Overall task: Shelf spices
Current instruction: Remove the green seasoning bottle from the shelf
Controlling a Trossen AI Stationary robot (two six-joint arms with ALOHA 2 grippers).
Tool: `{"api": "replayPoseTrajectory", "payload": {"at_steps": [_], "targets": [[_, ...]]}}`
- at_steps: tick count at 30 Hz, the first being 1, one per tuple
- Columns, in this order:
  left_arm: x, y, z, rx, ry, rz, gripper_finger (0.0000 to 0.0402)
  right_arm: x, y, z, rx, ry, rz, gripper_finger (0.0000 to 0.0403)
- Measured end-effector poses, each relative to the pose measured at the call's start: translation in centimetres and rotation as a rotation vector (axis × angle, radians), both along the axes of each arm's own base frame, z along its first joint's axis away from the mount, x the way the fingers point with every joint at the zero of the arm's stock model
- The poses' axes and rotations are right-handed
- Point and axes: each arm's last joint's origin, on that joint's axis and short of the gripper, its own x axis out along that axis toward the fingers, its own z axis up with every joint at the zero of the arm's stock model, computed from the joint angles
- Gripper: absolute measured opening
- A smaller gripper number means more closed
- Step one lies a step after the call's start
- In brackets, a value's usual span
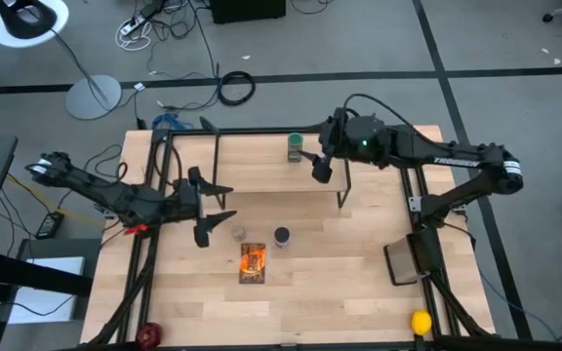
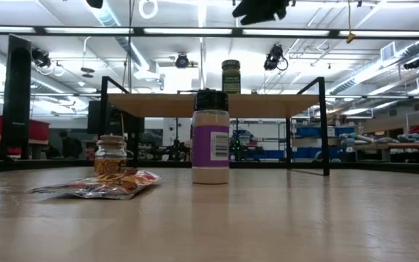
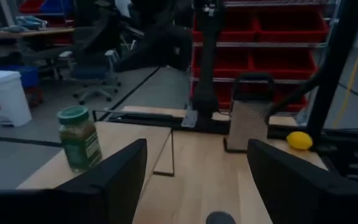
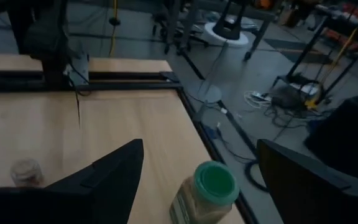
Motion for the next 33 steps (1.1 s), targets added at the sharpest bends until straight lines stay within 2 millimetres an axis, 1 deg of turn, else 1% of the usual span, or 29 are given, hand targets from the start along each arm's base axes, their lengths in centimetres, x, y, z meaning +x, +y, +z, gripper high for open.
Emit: {"api": "replayPoseTrajectory", "payload": {"at_steps": [3, 7, 10, 13, 17, 21, 27, 33], "targets": [[-0.1, 0.0, -0.3, 0.012, 0.027, 0.023, 0.0282, -0.2, -1.6, -0.8, 0.047, -0.003, 0.003, 0.0313], [-0.1, 0.0, -0.5, 0.023, 0.046, 0.036, 0.0282, -0.4, -3.2, -1.3, 0.094, -0.03, 0.025, 0.0317], [-0.1, 0.0, -0.6, 0.03, 0.056, 0.036, 0.0282, -0.1, -4.1, -2.2, 0.13, -0.011, 0.038, 0.032], [-0.1, 0.0, -0.6, 0.033, 0.062, 0.038, 0.0282, 0.8, -4.8, -3.2, 0.151, 0.014, 0.05, 0.0323], [-0.1, 0.1, -0.8, 0.039, 0.076, 0.057, 0.0282, 2.2, -5.4, -4.5, 0.157, 0.025, 0.056, 0.0323], [-0.1, 0.1, -0.8, 0.04, 0.076, 0.062, 0.0282, 3.0, -6.0, -5.3, 0.156, 0.028, 0.046, 0.0323], [-0.2, 0.1, -0.9, 0.047, 0.091, 0.064, 0.0282, 3.4, -7.1, -6.5, 0.167, 0.058, 0.001, 0.0323], [-0.2, 0.1, -1.0, 0.054, 0.102, 0.069, 0.0282, 3.6, -7.3, -7.0, 0.178, 0.075, 0.002, 0.0322]]}}
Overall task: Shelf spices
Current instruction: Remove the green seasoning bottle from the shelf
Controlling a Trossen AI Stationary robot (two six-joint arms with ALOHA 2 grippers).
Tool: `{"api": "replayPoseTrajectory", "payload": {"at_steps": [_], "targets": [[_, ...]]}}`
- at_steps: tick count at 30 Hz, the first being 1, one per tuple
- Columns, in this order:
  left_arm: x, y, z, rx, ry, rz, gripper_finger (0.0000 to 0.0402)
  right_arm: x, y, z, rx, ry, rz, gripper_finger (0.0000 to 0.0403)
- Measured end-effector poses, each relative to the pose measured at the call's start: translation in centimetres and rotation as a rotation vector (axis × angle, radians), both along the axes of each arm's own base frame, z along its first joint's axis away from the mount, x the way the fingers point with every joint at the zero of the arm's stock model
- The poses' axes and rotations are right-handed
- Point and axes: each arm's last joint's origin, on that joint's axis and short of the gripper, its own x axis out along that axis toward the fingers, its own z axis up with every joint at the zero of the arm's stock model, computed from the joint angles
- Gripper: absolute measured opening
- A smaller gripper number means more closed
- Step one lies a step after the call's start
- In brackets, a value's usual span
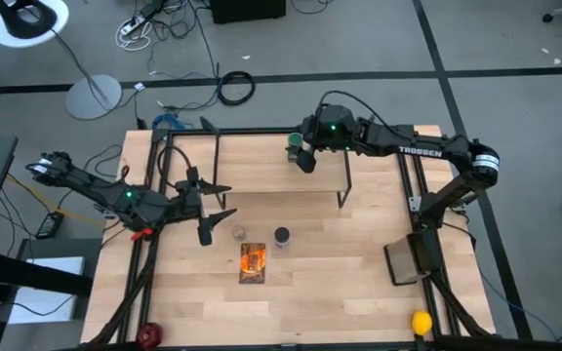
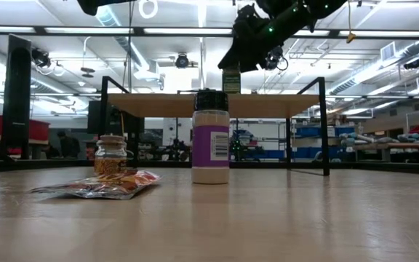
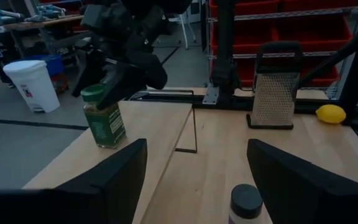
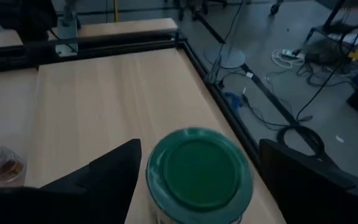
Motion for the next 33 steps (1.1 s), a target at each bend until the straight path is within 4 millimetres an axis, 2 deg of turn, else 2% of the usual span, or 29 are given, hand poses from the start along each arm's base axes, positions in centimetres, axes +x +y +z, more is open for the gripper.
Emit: {"api": "replayPoseTrajectory", "payload": {"at_steps": [7, 12, 22, 27, 33], "targets": [[0.0, 0.0, -0.2, 0.009, 0.019, 0.008, 0.0282, 0.0, 0.0, 0.0, 0.005, -0.001, 0.007, 0.0281], [0.0, 0.0, -0.2, 0.009, 0.02, 0.009, 0.0282, 0.0, 0.1, -0.1, 0.019, 0.0, 0.014, 0.0203], [-0.1, 0.0, -0.3, 0.013, 0.031, 0.009, 0.0282, 0.2, 0.6, 0.7, 0.014, -0.004, 0.027, 0.02], [-0.1, 0.1, -0.3, 0.013, 0.032, 0.01, 0.0282, 0.3, 1.3, 2.7, -0.007, -0.048, 0.049, 0.02], [-0.1, 0.1, -0.3, 0.012, 0.032, 0.01, 0.0282, -0.3, 3.5, 6.3, -0.034, -0.102, 0.104, 0.02]]}}
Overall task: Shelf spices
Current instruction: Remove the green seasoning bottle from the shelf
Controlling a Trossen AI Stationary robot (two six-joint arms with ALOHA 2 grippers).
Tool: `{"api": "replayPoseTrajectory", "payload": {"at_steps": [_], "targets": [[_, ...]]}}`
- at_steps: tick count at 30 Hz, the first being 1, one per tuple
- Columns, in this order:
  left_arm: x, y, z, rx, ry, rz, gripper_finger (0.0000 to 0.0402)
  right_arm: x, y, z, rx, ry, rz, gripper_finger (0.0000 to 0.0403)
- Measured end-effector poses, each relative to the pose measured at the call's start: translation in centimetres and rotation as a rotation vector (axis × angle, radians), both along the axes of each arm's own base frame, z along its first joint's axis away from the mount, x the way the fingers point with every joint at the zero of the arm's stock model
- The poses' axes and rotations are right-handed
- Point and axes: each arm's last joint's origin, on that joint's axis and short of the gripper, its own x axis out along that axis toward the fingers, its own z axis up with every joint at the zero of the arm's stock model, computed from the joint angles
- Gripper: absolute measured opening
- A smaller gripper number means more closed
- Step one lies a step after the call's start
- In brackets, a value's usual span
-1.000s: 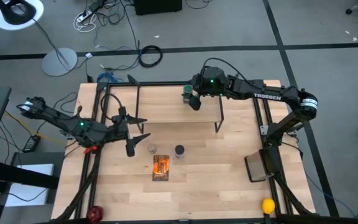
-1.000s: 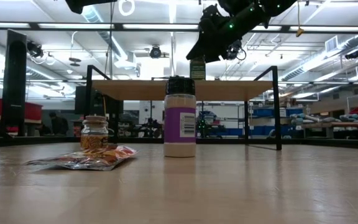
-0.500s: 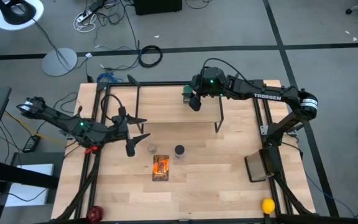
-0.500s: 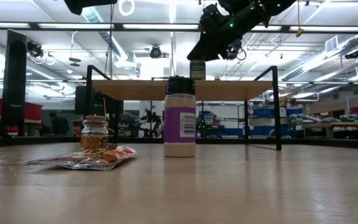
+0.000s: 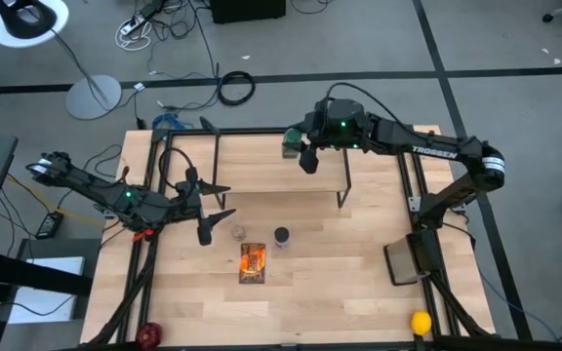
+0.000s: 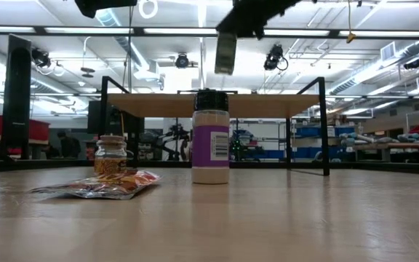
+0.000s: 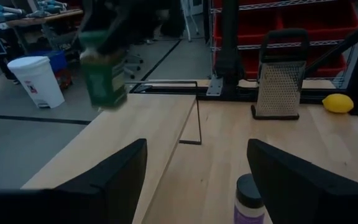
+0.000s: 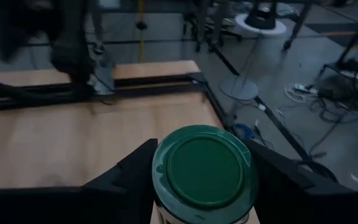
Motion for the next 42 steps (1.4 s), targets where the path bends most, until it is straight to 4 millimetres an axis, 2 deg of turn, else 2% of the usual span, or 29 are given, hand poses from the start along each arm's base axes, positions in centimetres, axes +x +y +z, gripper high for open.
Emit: {"api": "replayPoseTrajectory", "payload": {"at_steps": [8, 13, 21, 25, 31, 42], "targets": [[0.0, 0.0, -0.1, 0.004, 0.01, 0.0, 0.0282, -0.5, 5.0, 1.3, -0.032, 0.046, 0.057, 0.02], [0.0, 0.0, -0.1, 0.005, 0.01, 0.0, 0.0282, -0.7, 8.3, 0.7, -0.065, 0.133, 0.012, 0.02], [0.0, 0.0, -0.1, 0.003, 0.01, 0.0, 0.0282, -1.3, 13.8, -0.7, -0.037, 0.15, -0.032, 0.02], [0.0, 0.0, -0.1, 0.003, 0.01, 0.0, 0.0282, -1.8, 15.8, -2.8, -0.005, 0.16, -0.094, 0.02], [0.0, 0.0, -0.1, 0.003, 0.01, 0.0, 0.0282, -2.4, 17.9, -7.1, 0.052, 0.144, -0.129, 0.02], [0.0, 0.0, -0.1, -0.004, 0.008, 0.002, 0.0282, -4.2, 17.9, -15.6, 0.078, 0.122, -0.108, 0.02]]}}
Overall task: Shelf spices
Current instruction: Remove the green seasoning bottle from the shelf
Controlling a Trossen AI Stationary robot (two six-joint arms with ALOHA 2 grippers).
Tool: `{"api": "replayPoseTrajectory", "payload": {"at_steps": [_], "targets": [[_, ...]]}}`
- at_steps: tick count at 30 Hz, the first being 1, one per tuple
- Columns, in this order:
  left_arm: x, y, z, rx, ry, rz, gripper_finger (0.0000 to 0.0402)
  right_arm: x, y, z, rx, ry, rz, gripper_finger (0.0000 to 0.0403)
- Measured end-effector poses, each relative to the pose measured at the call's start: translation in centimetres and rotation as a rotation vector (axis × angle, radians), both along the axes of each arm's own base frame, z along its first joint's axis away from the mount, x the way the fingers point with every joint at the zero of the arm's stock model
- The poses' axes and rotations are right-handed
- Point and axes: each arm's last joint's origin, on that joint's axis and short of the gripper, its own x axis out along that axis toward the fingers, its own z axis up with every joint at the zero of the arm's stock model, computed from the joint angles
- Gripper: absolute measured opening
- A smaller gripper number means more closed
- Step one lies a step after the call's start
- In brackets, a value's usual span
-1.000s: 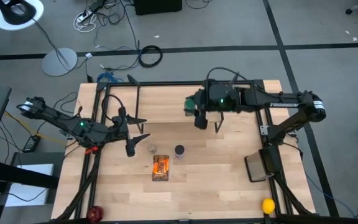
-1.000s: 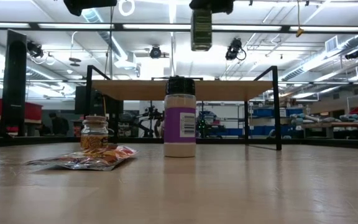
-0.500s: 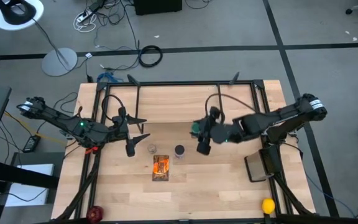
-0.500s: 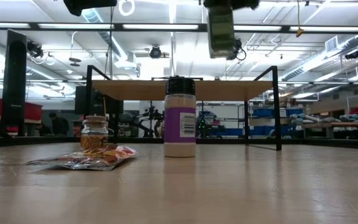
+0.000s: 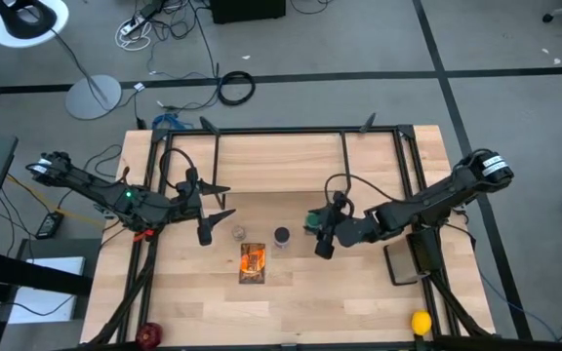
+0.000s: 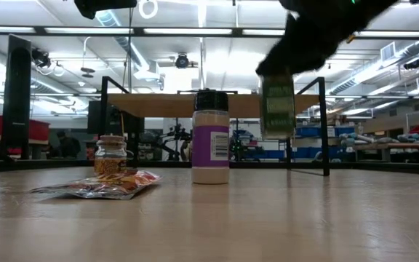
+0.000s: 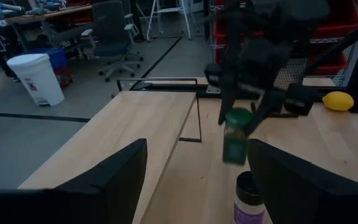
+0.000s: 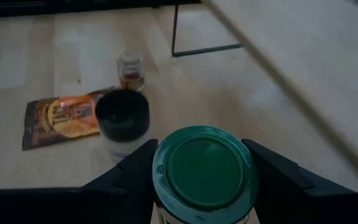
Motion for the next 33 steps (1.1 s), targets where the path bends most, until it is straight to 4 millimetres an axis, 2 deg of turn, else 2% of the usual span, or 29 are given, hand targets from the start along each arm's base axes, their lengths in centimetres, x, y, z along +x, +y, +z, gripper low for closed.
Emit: {"api": "replayPoseTrajectory", "payload": {"at_steps": [5, 11, 29, 31, 33], "targets": [[0.0, 0.0, 0.0, 0.0, 0.001, 0.0, 0.0282, -1.1, -0.4, -2.7, 0.051, -0.095, 0.01, 0.02], [0.3, -0.1, -0.3, 0.019, 0.017, -0.002, 0.0282, -2.0, -1.1, -4.4, 0.103, -0.085, -0.023, 0.02], [1.8, 0.0, -1.5, 0.054, 0.083, 0.039, 0.0282, -1.9, -1.2, -4.7, 0.162, -0.056, 0.04, 0.02], [1.8, 0.0, -1.5, 0.053, 0.082, 0.039, 0.0282, -1.9, -1.2, -4.7, 0.168, -0.054, 0.05, 0.0217], [1.8, 0.0, -1.5, 0.053, 0.083, 0.039, 0.0282, -1.9, -1.2, -4.6, 0.171, -0.062, 0.051, 0.0252]]}}
